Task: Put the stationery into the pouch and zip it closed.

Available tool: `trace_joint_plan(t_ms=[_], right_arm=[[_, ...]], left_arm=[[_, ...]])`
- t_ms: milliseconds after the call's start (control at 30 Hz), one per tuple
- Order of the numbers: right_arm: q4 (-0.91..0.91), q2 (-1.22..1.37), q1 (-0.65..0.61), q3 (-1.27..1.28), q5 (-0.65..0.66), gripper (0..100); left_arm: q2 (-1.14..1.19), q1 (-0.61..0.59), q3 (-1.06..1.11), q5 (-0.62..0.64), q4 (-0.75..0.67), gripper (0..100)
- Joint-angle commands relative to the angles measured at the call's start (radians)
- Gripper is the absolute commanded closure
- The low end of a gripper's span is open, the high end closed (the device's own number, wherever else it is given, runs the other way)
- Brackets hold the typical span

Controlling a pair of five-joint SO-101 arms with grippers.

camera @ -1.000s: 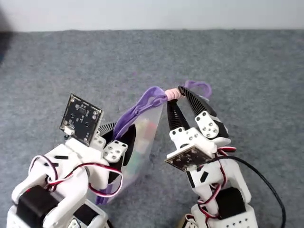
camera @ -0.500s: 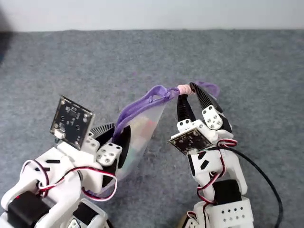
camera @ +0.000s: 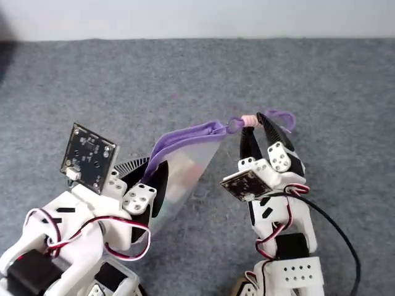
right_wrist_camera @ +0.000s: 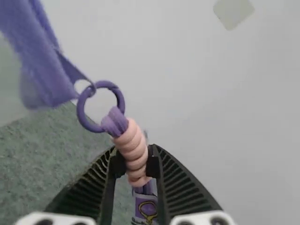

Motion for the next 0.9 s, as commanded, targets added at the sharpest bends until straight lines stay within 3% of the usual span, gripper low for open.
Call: trace_joint_plan(t_ms=[0, 500, 867], right_arm=[[-0.016, 0.042, 0.12, 0.064, 0.023, 99.1], [-0.016, 0.035, 0.211, 0.133, 0.015, 99.1], [-0.005, 0.035, 0.165, 0.043, -0.144, 99.1]], left_arm=[[-0.018, -0.044, -0.125, -0.003, 0.003, 99], [-0.021, -0.041, -0.137, -0.008, 0.003, 99], [-0.021, -0.046, -0.136, -0.008, -0.003, 99]])
